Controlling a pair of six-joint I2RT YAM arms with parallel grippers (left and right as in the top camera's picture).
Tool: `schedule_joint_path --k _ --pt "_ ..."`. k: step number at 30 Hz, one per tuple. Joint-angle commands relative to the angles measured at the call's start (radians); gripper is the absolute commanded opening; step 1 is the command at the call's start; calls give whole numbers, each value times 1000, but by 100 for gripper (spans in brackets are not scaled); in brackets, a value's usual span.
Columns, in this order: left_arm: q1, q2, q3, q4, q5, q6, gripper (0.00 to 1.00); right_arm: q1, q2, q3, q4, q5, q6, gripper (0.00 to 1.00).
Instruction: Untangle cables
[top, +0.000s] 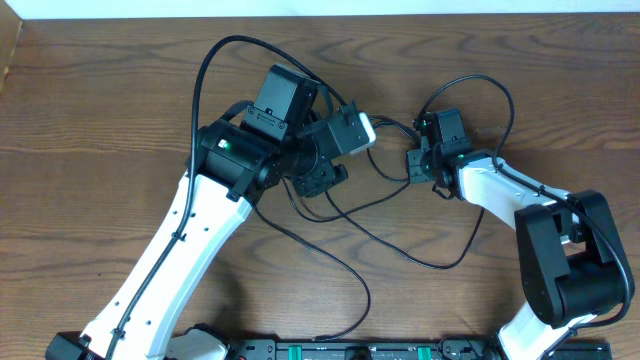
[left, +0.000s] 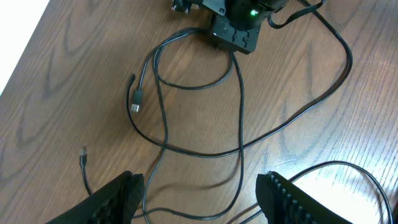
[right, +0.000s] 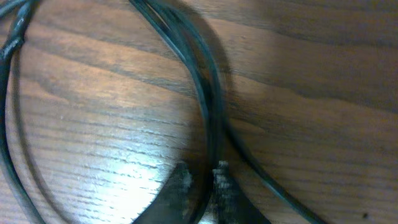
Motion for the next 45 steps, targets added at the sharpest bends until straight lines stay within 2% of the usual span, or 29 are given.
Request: schedule_joint_path --k 1,15,30,45 --pt "3 8 3 2 15 -5 64 18 13 12 0 0 7 1" --pt "3 8 3 1 15 -5 64 18 -20 13 -4 1 51 1" --pt "3 10 3 5 16 -5 64 18 -481 14 -31 42 -48 1" --pt "3 10 2 5 19 -5 64 29 -623 14 -47 -30 -89 1"
